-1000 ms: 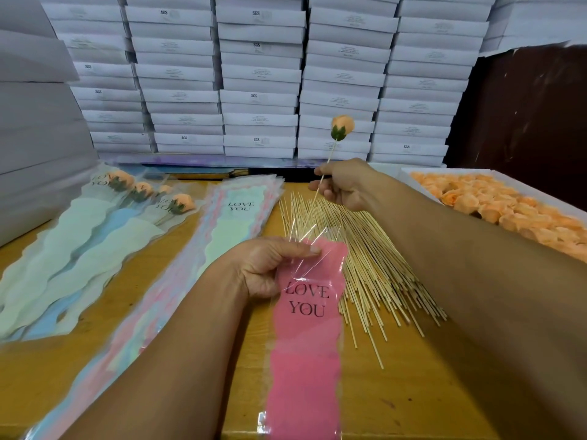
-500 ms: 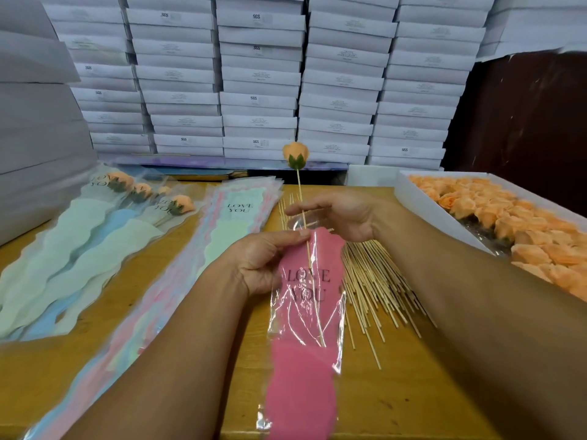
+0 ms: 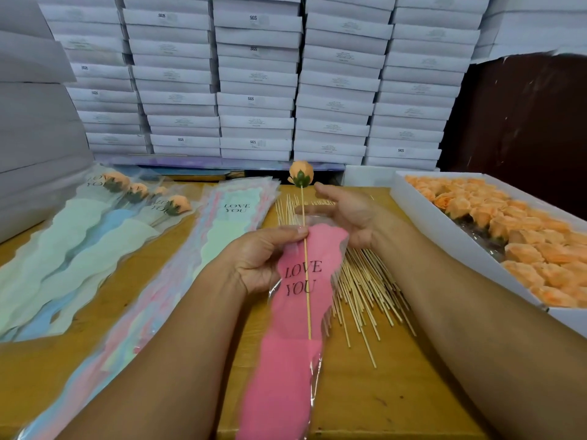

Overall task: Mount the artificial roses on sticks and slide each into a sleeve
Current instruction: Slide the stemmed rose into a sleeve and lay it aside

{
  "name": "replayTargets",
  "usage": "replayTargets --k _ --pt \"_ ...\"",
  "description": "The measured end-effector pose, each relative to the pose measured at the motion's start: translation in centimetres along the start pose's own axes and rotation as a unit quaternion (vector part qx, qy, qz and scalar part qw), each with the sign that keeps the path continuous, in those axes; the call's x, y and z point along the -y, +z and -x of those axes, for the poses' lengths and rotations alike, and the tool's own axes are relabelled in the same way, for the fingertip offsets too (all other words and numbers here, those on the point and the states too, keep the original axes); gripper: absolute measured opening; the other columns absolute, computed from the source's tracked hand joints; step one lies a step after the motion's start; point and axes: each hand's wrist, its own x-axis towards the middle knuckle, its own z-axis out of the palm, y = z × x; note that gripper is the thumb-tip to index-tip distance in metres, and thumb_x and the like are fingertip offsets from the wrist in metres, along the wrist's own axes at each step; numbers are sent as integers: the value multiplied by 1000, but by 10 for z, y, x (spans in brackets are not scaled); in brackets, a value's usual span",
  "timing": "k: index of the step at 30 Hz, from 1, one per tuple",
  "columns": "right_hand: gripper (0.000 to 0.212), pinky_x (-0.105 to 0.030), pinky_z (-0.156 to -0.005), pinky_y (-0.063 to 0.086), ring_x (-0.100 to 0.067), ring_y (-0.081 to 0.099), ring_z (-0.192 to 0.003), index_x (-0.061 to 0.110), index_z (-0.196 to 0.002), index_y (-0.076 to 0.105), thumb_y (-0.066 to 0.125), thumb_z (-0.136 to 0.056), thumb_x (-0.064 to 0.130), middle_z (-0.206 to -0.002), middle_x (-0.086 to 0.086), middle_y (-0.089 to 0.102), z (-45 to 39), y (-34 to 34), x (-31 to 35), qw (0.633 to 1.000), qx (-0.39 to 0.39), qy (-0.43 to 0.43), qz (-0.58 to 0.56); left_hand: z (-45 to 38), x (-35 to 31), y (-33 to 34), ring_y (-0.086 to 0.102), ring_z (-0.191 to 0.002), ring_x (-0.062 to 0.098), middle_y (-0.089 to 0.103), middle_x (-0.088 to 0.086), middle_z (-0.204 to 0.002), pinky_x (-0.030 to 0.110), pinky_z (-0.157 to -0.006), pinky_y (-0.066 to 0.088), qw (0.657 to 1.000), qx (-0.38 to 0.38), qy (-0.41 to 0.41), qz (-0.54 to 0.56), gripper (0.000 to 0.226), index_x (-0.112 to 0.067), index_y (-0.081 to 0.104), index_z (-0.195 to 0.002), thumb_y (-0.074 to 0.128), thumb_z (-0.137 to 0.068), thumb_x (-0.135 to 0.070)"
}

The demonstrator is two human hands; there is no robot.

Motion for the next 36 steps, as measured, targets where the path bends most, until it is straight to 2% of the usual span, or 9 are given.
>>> replayTargets --k 3,8,12,15,18,22,25,32,36 --pt "73 -45 -65 60 -32 74 -81 23 -157 29 65 -96 42 -126 -23 63 -2 2 -2 998 -27 -35 -53 2 1 2 75 -69 27 73 20 -82 37 -57 62 1000 15 -11 -21 20 4 67 -99 66 -80 0" --pt "40 -47 -66 62 -35 75 -83 18 -122 47 64 -95 43 -105 -24 73 4 1 -8 989 -10 -26 -143 1 2 1 74 -68 24 72 17 -79 37 -62 63 999 30 -19 -41 21 3 64 -102 65 -82 -1" --pt "66 -47 -69 61 -38 73 -88 9 -147 24 58 -100 40 -114 -28 70 6 -2 -9 982 -8 -33 -185 -1 3 3 74 -66 22 71 13 -71 38 -68 62 997 47 -23 -59 10 0 70 -92 64 -84 -2" --pt "54 -49 -75 62 -39 72 -87 -3 -130 42 57 -101 40 -111 -31 68 6 -3 -6 968 8 -14 -252 -2 5 4 71 -61 15 67 4 -62 31 -68 61 993 76 -34 -84 20 -6 75 -73 62 -88 -3" --pt "39 -48 -72 62 -36 71 -86 3 -100 55 59 -99 41 -99 -30 68 4 -6 -7 949 14 -26 -313 -2 8 8 67 -57 12 61 0 -58 26 -64 62 989 80 -45 -114 24 -9 73 -68 62 -89 -5" --pt "26 -37 -57 61 -26 73 -68 5 -106 59 59 -101 30 -94 -23 70 0 -11 -12 939 -23 -53 -340 -1 10 10 72 -64 16 67 4 -65 29 -65 62 986 75 -51 -139 25 -10 72 -65 63 -88 -6" --pt "20 -32 -54 60 -22 72 -62 2 -109 57 57 -102 20 -95 -21 69 -1 -17 -11 940 -42 -65 -332 -1 10 11 74 -71 24 72 13 -76 38 -71 63 987 45 -54 -146 5 -6 72 -78 70 -82 -6" --pt "25 -35 -64 61 -27 76 -83 9 -77 60 54 -96 23 -100 -20 74 10 -25 -8 963 -21 -44 -264 -5 8 10 72 -59 24 73 13 -71 34 -52 59 988 -37 -27 -148 19 -8 77 -63 68 -78 -15" --pt "24 -40 -87 57 -28 75 -86 13 -81 63 56 -95 31 -104 -16 76 16 -24 -5 985 -23 -33 -170 -5 7 12 70 -55 25 72 14 -69 35 -49 57 989 -80 8 -122 16 -4 71 -76 66 -87 -14"
